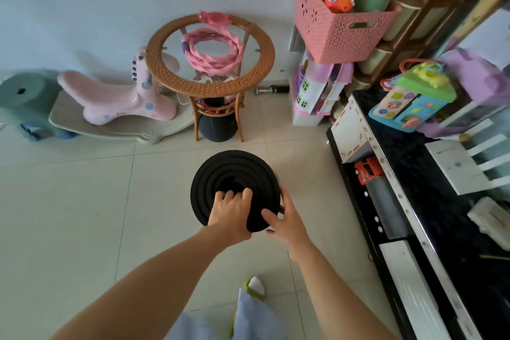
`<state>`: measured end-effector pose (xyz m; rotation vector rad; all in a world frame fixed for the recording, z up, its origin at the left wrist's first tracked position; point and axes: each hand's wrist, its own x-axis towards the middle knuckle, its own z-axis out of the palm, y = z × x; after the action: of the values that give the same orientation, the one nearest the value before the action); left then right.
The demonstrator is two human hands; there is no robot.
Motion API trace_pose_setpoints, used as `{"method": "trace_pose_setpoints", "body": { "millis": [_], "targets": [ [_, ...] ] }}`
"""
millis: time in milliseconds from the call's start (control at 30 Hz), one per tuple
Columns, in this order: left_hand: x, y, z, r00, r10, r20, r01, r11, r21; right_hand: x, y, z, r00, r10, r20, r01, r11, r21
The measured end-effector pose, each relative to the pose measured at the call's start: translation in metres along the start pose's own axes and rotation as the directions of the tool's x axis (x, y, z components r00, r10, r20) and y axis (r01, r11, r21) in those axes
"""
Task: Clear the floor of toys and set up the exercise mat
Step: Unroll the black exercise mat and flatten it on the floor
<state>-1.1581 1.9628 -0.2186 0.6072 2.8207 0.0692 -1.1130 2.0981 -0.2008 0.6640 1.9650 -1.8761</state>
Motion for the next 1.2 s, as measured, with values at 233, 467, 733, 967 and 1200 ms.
{"method": "trace_pose_setpoints", "body": {
  "millis": [233,467,733,967,1200],
  "targets": [
    [-0.106,-0.059,0.030,0.999,0.000,-0.039,-0.001,1.000,-0.029,-0.066,0.045,0.087,0.999,-0.021,0.030,0.023,0.998,-0.061],
    [-0.214,-0.117,0.044,0.997,0.002,-0.080,-0.004,1.000,-0.024,-0.134,0.082,0.175,0.998,-0.058,0.040,0.064,0.980,-0.190],
    [-0.316,-0.128,0.072,0.993,-0.099,-0.061,0.095,0.994,-0.061,-0.210,0.118,0.218,0.994,0.000,0.108,0.030,0.960,-0.278],
    [-0.399,-0.091,0.114,0.929,-0.371,0.000,0.360,0.901,-0.243,-0.285,0.181,0.213,0.993,0.044,0.107,-0.011,0.958,-0.288],
    [-0.471,-0.055,0.144,0.778,-0.619,0.105,0.587,0.656,-0.474,-0.352,0.258,0.180,0.989,0.138,0.047,-0.117,0.943,-0.312]
  ]
}}
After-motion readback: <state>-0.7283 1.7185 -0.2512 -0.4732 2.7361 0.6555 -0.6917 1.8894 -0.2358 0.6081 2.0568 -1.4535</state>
